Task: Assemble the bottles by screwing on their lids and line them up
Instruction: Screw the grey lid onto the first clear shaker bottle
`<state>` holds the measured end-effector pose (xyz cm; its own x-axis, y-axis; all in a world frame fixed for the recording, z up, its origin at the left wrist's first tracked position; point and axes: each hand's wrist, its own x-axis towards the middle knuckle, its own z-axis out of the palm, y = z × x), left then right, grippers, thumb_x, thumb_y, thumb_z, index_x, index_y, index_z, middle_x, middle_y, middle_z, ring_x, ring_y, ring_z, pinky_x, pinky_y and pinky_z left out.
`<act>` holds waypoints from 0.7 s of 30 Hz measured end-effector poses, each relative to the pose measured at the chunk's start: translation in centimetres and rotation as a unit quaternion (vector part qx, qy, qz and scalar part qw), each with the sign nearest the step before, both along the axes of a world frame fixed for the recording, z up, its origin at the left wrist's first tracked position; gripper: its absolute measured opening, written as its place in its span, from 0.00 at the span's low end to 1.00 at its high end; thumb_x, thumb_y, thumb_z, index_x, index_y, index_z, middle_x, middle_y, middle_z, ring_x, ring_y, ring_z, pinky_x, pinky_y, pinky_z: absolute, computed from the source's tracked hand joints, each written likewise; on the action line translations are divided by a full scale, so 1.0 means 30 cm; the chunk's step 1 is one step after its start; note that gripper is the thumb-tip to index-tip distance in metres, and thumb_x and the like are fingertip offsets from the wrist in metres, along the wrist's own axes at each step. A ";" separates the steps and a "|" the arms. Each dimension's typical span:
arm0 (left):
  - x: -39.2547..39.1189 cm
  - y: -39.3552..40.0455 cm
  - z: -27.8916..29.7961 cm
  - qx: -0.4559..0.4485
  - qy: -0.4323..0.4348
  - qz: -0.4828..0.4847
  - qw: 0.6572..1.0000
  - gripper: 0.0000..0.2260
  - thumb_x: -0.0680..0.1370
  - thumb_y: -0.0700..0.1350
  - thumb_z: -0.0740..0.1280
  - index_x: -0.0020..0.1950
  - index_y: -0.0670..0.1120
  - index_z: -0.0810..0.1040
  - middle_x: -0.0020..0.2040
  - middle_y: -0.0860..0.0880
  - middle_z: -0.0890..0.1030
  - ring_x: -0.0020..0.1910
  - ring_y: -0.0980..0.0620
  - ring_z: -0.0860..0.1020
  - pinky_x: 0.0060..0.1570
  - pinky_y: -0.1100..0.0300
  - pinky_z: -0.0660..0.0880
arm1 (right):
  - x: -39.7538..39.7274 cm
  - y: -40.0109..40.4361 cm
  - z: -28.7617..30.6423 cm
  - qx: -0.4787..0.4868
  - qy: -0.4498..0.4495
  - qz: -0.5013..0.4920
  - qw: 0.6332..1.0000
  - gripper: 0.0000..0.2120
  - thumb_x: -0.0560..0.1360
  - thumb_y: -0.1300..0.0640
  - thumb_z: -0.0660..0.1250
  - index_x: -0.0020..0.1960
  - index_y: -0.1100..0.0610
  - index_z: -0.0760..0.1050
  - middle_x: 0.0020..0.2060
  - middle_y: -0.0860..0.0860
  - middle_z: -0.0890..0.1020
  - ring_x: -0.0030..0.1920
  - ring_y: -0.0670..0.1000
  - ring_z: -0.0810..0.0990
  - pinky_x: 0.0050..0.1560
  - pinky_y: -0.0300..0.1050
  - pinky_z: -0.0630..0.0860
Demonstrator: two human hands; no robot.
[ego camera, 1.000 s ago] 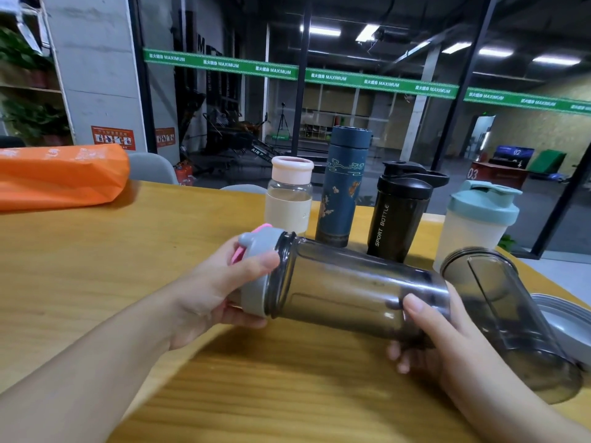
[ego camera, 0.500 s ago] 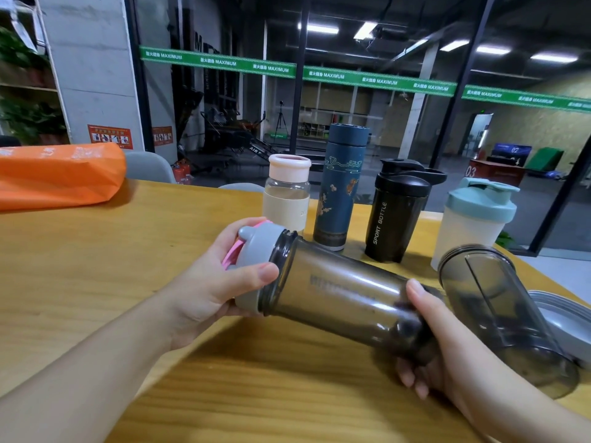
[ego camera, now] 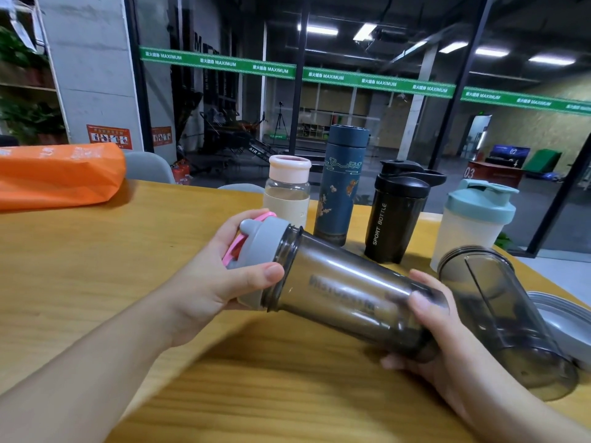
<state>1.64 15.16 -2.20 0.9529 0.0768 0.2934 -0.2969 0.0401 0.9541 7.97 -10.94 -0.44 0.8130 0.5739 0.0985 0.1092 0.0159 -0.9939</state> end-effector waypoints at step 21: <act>-0.020 0.019 0.017 0.067 0.002 0.007 0.998 0.45 0.46 0.61 0.82 0.63 0.67 0.72 0.62 0.49 0.76 0.54 0.40 0.80 0.44 0.48 0.80 | -0.002 0.003 -0.108 -0.098 0.049 0.090 0.990 0.30 0.60 0.37 0.76 0.40 0.62 0.71 0.27 0.59 0.78 0.21 0.45 0.76 0.22 0.28 0.66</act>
<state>1.05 15.74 -1.69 0.9531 0.0501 0.2984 -0.2931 -0.0929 0.9516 7.92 -10.84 -3.67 0.6964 0.7102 -0.1037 0.0245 -0.1680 -0.9855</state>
